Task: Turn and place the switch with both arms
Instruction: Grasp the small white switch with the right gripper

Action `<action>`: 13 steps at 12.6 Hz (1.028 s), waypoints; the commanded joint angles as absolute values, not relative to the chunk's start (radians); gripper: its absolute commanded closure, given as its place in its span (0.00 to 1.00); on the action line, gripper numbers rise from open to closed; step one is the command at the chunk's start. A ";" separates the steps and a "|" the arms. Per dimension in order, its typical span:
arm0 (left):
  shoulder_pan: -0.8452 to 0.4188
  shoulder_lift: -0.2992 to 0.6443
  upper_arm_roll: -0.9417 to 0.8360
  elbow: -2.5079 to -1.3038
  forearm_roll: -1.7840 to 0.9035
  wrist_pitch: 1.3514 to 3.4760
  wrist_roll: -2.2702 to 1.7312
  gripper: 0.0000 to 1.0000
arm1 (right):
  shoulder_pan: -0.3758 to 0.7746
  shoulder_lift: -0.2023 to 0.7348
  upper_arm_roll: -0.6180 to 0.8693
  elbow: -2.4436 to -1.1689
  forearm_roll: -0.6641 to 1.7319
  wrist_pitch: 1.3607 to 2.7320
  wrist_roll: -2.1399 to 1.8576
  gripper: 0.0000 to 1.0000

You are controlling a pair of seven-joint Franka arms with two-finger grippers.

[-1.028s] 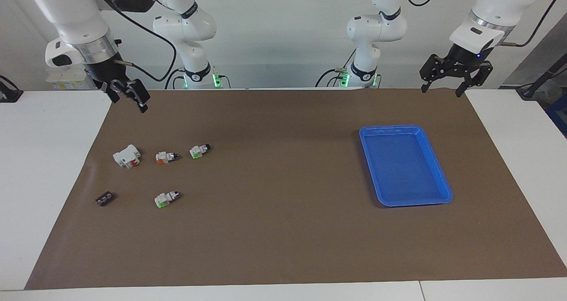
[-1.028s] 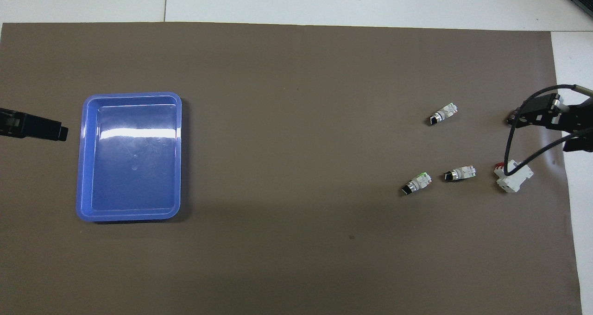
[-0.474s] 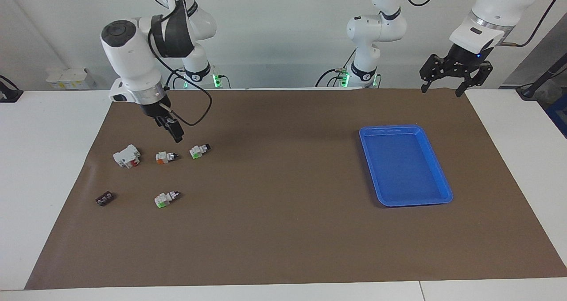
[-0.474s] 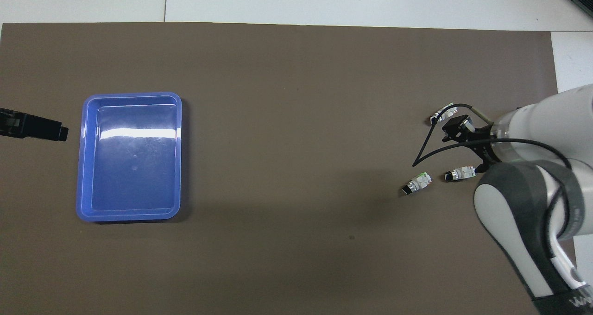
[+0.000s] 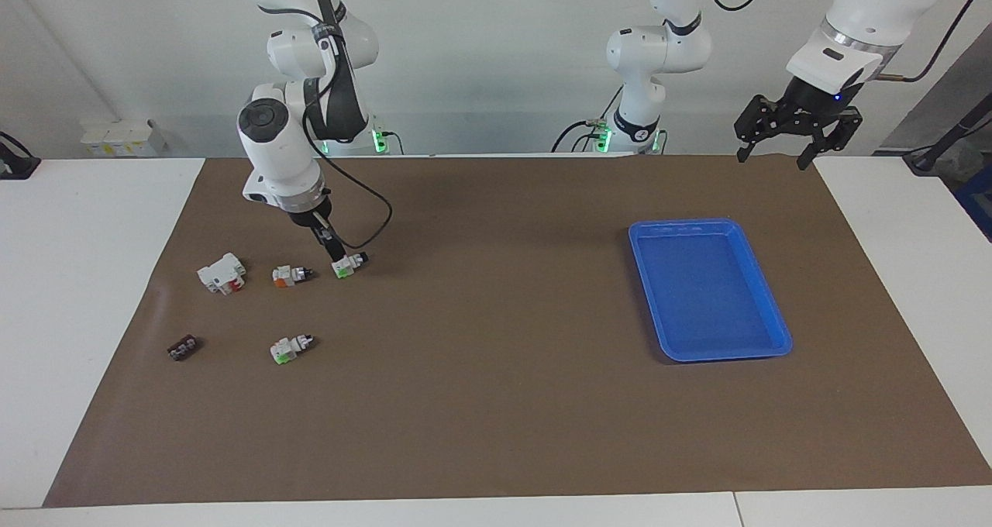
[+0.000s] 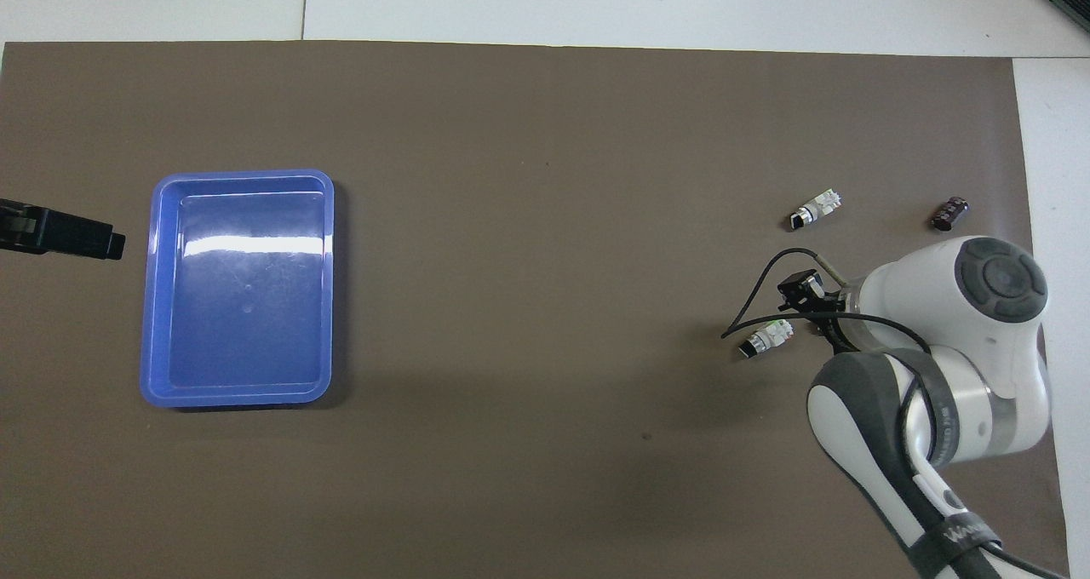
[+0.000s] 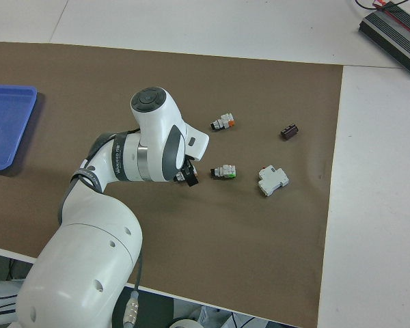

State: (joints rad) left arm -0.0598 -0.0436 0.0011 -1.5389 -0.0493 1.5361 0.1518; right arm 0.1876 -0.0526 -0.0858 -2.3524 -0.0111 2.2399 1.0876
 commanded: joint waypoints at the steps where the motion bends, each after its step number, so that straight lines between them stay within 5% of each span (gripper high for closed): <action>1: -0.057 -0.066 0.002 -1.565 -0.046 1.531 0.147 0.00 | 0.175 -0.051 -0.080 -2.439 0.008 2.347 1.115 0.01; 10: -0.040 -0.072 0.002 -1.572 -0.044 1.526 0.156 0.00 | 0.187 0.025 -0.080 -2.442 0.066 2.502 1.201 0.01; 12: -0.038 -0.072 0.003 -1.575 -0.046 1.528 0.155 0.00 | 0.187 0.025 -0.078 -2.445 0.066 2.499 1.204 0.19; 13: -0.038 -0.072 0.003 -1.575 -0.046 1.529 0.153 0.00 | 0.186 0.035 -0.078 -2.448 0.066 2.499 1.206 0.40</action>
